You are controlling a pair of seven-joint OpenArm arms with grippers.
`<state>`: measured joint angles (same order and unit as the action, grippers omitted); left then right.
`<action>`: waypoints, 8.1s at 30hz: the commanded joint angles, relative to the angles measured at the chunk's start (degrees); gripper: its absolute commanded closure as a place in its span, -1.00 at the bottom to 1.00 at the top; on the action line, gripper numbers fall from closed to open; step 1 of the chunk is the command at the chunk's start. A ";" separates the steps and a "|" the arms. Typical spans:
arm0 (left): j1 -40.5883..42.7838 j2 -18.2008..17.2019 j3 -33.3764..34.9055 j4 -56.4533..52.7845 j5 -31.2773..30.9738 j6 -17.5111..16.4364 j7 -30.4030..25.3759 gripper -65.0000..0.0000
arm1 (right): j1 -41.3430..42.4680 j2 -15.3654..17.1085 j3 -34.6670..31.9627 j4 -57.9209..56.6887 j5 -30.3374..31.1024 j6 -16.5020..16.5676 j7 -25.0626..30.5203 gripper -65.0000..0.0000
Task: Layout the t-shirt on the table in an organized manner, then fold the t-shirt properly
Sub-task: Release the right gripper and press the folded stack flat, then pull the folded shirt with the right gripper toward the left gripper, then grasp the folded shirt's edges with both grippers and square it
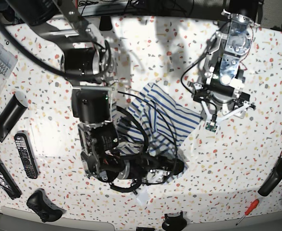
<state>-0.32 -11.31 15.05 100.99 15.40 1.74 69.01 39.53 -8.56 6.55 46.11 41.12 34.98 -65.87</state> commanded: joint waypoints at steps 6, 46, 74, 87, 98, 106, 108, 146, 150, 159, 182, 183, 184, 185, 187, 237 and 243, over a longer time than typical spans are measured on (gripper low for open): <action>-0.79 -0.15 -0.04 1.05 -0.04 0.46 -1.55 -0.28 | 2.21 -0.44 -10.71 0.79 18.88 0.81 0.72 0.21; -0.94 12.17 0.00 1.62 -24.04 -5.25 -17.35 -0.28 | -3.69 13.18 5.79 0.85 -17.27 5.02 14.34 0.21; -3.72 -6.32 0.00 -14.82 2.12 -5.33 -21.46 -0.28 | -16.68 12.85 -8.11 12.76 -8.35 5.02 0.74 0.21; -14.38 -16.50 0.00 -14.75 -4.57 1.53 -19.76 -0.28 | -21.90 10.95 -8.07 27.58 -6.27 5.02 4.28 0.21; -12.37 -12.39 0.00 -3.91 -17.53 6.60 -13.31 -0.28 | -9.90 3.13 -8.07 23.71 -19.43 5.02 17.46 0.21; -3.87 -3.15 0.00 3.28 -20.63 4.44 -15.26 -0.28 | 3.28 0.28 -8.07 1.18 -25.46 5.02 26.88 0.21; -1.27 -1.14 0.00 3.23 -21.09 4.24 -16.79 -0.28 | 6.05 -0.11 -8.09 -4.61 -27.50 5.02 29.66 0.21; 9.18 -7.02 -0.02 -1.27 -9.38 7.69 -17.38 -0.28 | -4.81 5.09 -29.29 -5.73 -31.19 5.02 29.05 0.22; 9.16 -9.51 -0.02 -1.27 -9.35 7.96 -17.38 -0.28 | -10.73 7.39 -29.29 1.38 -28.39 5.02 25.59 0.22; 9.18 -10.34 0.00 -1.27 -5.05 7.96 -16.09 -0.28 | -29.18 14.67 -29.27 22.58 -25.42 5.02 22.75 0.22; 8.74 -10.32 0.00 -1.14 -4.94 7.98 -13.27 -0.28 | -28.48 12.11 -29.00 39.87 -25.83 -0.74 31.36 0.22; 8.74 -10.32 0.00 -1.14 -4.94 7.98 -13.27 -0.28 | -26.69 10.91 -29.00 37.38 -26.56 -0.74 31.43 0.22; 8.74 -10.32 0.00 -1.14 -4.94 7.98 -13.25 -0.28 | -24.83 9.70 -29.00 34.64 -27.45 -0.74 31.56 0.22; 8.74 -10.32 0.00 -1.14 -4.94 7.98 -13.20 -0.28 | -22.95 8.63 -29.00 31.74 -28.06 -0.72 31.89 0.22; 8.74 -10.32 0.00 -1.14 -4.94 7.98 -13.05 -0.28 | -19.37 6.67 -29.00 25.83 -29.05 -0.72 33.00 0.22; 2.34 -4.90 -0.07 -3.15 -10.93 2.99 -25.20 -0.28 | -40.87 16.02 -29.00 41.57 -30.86 -3.93 22.86 0.22; -2.49 -4.92 -0.07 -14.49 -10.86 3.19 -24.39 -0.28 | -40.87 16.02 -29.00 41.55 -30.88 -3.93 22.86 0.22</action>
<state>-2.35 -15.68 15.33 86.15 2.98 3.84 44.10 -1.72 7.31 -22.41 87.07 10.57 30.79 -41.63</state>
